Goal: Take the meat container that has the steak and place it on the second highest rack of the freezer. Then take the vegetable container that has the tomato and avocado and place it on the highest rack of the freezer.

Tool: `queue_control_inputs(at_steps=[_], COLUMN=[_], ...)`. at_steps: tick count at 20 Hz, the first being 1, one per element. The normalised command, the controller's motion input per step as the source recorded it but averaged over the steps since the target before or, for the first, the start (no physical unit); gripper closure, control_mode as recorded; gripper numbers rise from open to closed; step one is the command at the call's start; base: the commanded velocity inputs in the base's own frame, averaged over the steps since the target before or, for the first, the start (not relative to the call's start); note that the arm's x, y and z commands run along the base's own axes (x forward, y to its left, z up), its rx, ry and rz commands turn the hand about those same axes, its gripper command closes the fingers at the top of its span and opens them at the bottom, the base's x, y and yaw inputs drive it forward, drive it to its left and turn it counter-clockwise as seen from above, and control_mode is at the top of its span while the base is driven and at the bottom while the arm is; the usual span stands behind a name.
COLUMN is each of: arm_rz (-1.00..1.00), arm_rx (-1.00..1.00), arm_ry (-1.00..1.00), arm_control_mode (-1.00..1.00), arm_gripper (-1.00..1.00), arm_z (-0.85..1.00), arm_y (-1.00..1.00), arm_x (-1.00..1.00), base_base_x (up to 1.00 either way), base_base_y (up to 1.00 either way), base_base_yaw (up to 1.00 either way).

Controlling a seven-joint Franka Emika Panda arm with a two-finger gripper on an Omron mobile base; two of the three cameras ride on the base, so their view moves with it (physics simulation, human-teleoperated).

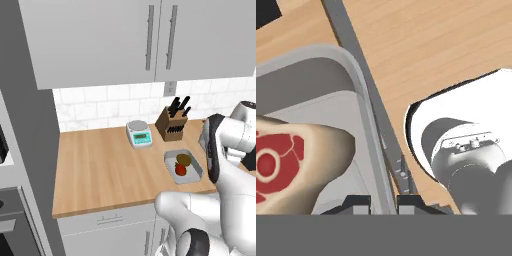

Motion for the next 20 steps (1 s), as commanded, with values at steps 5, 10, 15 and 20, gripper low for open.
queue_control_inputs(at_steps=[5,10,15,20], arm_rz=[-0.08,0.00,0.03,0.01], arm_rx=[-0.17,-0.19,-0.17,0.00], arm_ry=[-0.04,0.01,0.10,0.09], arm_control_mode=[-1.00,-1.00,-1.00,-1.00], arm_gripper=[1.00,1.00,1.00,1.00], arm_z=[0.77,0.80,0.71,0.63], arm_y=[1.00,0.88,0.43,-0.24], arm_x=[-0.28,-0.20,-0.40,-0.08], base_base_x=[0.00,0.00,0.00,0.00], base_base_y=[0.00,0.00,0.00,0.00], base_base_yaw=[0.00,0.00,0.00,0.00])
